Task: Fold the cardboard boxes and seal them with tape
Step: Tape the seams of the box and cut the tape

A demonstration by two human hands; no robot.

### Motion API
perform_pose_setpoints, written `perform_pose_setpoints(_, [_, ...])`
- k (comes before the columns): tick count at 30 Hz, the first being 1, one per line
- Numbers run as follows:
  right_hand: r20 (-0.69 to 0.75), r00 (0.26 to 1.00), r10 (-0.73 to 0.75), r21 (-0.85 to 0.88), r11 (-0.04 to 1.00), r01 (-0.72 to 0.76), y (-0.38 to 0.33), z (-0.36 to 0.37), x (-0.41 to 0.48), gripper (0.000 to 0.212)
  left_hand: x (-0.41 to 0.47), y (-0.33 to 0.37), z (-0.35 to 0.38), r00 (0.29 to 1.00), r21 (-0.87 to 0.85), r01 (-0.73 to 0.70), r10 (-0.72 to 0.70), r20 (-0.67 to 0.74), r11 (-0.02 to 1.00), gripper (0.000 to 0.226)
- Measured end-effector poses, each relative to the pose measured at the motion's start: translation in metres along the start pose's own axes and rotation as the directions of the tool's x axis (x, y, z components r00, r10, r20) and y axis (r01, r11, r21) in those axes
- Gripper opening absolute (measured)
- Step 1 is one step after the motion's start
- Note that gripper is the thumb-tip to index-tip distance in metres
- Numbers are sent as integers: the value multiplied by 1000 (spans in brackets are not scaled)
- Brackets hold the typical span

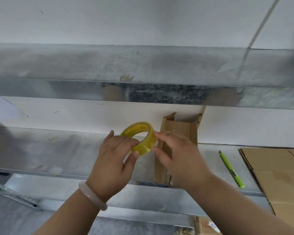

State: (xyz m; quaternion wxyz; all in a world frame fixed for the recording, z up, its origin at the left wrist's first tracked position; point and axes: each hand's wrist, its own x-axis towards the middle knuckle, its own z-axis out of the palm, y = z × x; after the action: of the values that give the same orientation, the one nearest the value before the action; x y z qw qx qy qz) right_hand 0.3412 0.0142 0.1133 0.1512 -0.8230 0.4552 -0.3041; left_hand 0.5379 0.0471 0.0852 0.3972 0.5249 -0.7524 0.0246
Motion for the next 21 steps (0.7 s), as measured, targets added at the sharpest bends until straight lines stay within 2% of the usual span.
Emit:
perform_pose_setpoints(2, [-81,996,31,24,999,-29,2,-3,3,25,3,4,-2,1000,-8,-16,16,12,1000,17])
perform_pose_setpoints(5, [-52,991,126,95,988,-121,2,-12,7,7,6,2,-5,998,10,-61,60,27,998,17])
perform_pose_setpoints(10, [38,942,334,304,894,-329,-3,-18,5,14,15,1,-6,995,20,-79,78,56,997,17])
perform_pose_setpoints(14, [61,908,415,419,815,-401,-7,-27,0,18,29,-1,-11,998,201,-27,15,60,979,46])
perform_pose_setpoints(16, [92,896,435,464,777,-425,-10,-31,-2,19,34,-2,-14,999,238,-7,-5,47,971,59])
perform_pose_setpoints(18, [124,882,455,596,676,-433,-10,-33,-3,17,36,-6,-16,996,175,-16,1,87,985,60])
perform_pose_setpoints(21, [126,835,536,764,484,-426,-6,-41,-4,18,34,-15,-22,979,-162,25,8,202,986,37])
